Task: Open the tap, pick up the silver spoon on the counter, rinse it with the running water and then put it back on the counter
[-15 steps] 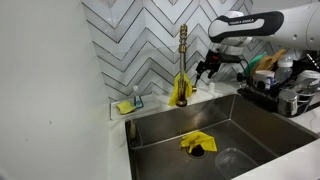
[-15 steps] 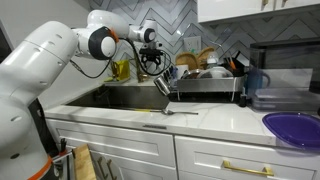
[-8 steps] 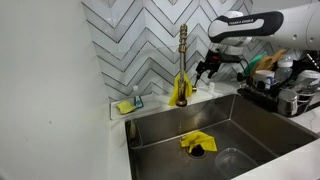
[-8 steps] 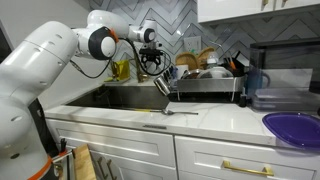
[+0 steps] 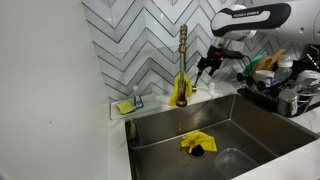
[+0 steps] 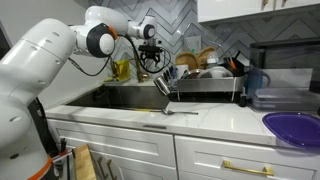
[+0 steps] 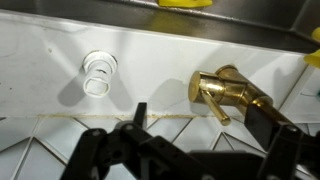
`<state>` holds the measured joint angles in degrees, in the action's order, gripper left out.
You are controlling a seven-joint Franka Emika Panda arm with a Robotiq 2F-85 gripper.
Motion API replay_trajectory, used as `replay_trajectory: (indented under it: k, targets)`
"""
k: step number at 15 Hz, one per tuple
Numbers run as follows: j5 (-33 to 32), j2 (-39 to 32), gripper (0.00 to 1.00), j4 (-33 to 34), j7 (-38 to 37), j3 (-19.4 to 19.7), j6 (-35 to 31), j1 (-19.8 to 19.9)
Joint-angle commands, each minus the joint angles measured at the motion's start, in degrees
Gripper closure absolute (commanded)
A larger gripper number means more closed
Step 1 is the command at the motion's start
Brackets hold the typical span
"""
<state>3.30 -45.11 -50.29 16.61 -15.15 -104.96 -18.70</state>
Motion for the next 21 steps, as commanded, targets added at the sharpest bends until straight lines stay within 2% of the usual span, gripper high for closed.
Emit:
replay_trajectory:
  k: [1, 4, 8, 13, 16, 20, 21]
  targets:
    - [2.74, 5.13, 0.00, -4.93, 1.12, -1.93, 3.52, 1.73]
    - [3.66, 9.36, 0.00, -8.67, 0.19, -2.29, 8.26, 2.33]
    - [4.72, 18.26, 0.00, -18.65, -1.72, -1.78, 13.26, 3.58]
    - [4.07, 30.27, 0.00, -30.50, -10.90, -0.54, 19.40, 4.36]
    - [4.83, 35.80, 0.00, -37.29, -14.02, -0.20, 22.79, 5.27]
    - [3.71, 42.26, 0.00, -46.20, -16.23, 1.71, 22.73, 5.66]
    - [3.74, 37.00, 0.00, -39.00, -14.55, 1.21, 24.29, 4.93]
